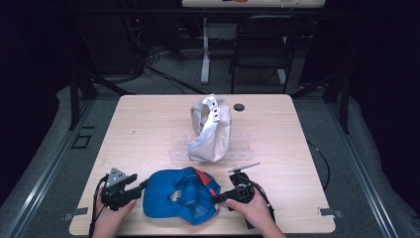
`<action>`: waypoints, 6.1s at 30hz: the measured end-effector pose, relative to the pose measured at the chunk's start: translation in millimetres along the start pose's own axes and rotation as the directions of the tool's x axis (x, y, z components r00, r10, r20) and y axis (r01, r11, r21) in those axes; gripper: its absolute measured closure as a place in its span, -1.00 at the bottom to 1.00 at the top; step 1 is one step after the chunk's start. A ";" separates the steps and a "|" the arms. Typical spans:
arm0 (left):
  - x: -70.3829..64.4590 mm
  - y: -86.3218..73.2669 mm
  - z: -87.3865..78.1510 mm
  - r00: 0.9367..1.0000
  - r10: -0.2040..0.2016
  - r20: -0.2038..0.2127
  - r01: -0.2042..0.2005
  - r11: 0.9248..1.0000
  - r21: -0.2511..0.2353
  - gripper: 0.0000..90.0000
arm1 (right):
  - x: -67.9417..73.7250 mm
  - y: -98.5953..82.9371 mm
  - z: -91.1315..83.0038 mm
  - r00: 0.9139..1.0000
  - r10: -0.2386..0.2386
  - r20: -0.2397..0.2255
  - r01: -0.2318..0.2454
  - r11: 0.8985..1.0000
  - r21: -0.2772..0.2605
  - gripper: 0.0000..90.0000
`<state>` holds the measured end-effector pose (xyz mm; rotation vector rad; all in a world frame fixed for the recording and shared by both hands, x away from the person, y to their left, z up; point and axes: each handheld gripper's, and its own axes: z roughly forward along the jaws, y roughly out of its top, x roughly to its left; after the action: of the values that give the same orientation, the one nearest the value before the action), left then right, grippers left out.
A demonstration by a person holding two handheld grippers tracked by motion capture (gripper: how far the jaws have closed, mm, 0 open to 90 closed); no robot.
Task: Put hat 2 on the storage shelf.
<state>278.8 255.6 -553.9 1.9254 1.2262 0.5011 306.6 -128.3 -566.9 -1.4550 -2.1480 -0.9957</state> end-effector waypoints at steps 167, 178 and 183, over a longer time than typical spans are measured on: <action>-2.1 -0.4 1.1 1.000 -0.001 0.006 0.001 1.000 -0.003 0.09 | 45.8 119.5 -268.5 0.886 0.330 -0.327 -0.429 0.850 -0.306 0.73; -2.1 0.1 0.9 1.000 0.005 0.010 -0.005 1.000 0.004 0.09 | 43.3 146.9 -264.6 0.881 0.342 -0.327 -0.449 0.823 -0.348 0.73; -1.6 -0.1 1.0 1.000 0.006 0.011 -0.006 1.000 0.008 0.09 | 41.2 156.3 -262.8 0.881 0.350 -0.318 -0.454 0.814 -0.362 0.73</action>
<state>278.7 253.9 -554.5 1.9362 1.2179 0.4890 408.8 -256.4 -305.5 -1.7832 -1.4092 -1.4412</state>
